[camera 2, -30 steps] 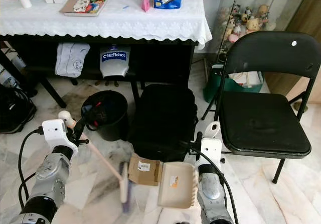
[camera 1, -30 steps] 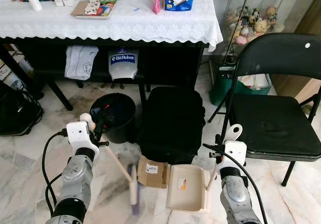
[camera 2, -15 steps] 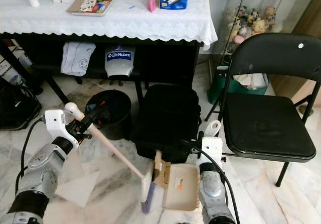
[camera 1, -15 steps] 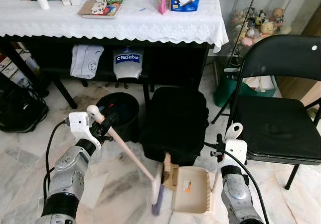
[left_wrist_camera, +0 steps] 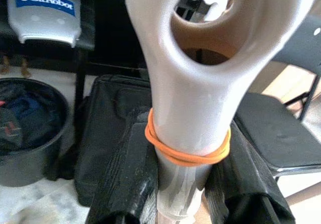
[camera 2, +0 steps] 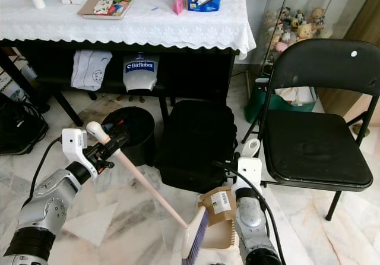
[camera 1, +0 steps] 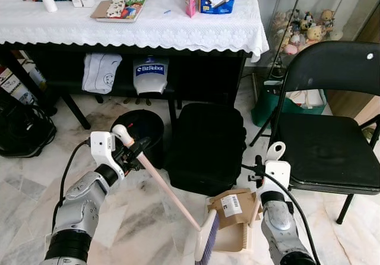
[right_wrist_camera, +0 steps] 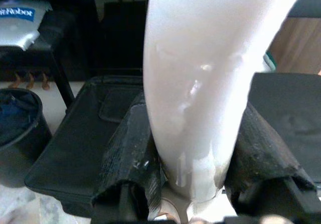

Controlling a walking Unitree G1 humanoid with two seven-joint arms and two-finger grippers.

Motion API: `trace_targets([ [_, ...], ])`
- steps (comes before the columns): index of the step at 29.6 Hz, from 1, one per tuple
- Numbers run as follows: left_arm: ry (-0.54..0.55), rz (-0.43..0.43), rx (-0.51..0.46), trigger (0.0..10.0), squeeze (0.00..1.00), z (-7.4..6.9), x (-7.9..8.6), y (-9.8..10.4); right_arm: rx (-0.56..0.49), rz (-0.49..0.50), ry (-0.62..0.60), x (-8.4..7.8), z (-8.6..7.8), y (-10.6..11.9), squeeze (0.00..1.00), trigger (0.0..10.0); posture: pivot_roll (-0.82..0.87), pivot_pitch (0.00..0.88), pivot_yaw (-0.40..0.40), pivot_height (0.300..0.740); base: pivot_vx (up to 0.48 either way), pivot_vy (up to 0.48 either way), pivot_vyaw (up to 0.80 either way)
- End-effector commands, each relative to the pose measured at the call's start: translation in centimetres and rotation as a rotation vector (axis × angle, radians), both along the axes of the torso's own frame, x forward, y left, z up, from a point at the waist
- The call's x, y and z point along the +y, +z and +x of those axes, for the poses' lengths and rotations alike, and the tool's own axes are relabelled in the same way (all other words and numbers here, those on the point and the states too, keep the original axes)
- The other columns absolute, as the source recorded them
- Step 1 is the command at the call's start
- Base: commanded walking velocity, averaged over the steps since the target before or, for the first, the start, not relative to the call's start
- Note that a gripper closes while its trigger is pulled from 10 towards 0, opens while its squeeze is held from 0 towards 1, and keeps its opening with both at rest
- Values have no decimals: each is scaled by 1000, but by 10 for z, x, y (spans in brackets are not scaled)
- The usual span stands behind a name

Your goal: Sweep floor

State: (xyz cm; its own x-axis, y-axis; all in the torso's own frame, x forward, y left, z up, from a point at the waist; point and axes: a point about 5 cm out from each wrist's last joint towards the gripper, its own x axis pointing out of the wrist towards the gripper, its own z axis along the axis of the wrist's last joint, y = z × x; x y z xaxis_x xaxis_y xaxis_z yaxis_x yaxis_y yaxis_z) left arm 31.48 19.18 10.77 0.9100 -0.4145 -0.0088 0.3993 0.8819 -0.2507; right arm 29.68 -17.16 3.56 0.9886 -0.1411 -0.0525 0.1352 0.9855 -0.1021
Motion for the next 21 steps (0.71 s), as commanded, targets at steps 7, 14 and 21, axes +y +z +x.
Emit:
trace_targets([
  [7,48,80,-69,10000,0,3,0,9,-92,35,40,6,14,19,0,10000,64,29,31,740,0,0,0],
  [14,80,129,-83,10000,0,5,2,10,-100,38,82,11,16,21,0,10000,61,14,34,740,0,0,0],
  [21,279,242,-150,10000,0,9,20,15,-107,42,110,17,15,21,0,10000,54,0,44,740,0,0,0],
])
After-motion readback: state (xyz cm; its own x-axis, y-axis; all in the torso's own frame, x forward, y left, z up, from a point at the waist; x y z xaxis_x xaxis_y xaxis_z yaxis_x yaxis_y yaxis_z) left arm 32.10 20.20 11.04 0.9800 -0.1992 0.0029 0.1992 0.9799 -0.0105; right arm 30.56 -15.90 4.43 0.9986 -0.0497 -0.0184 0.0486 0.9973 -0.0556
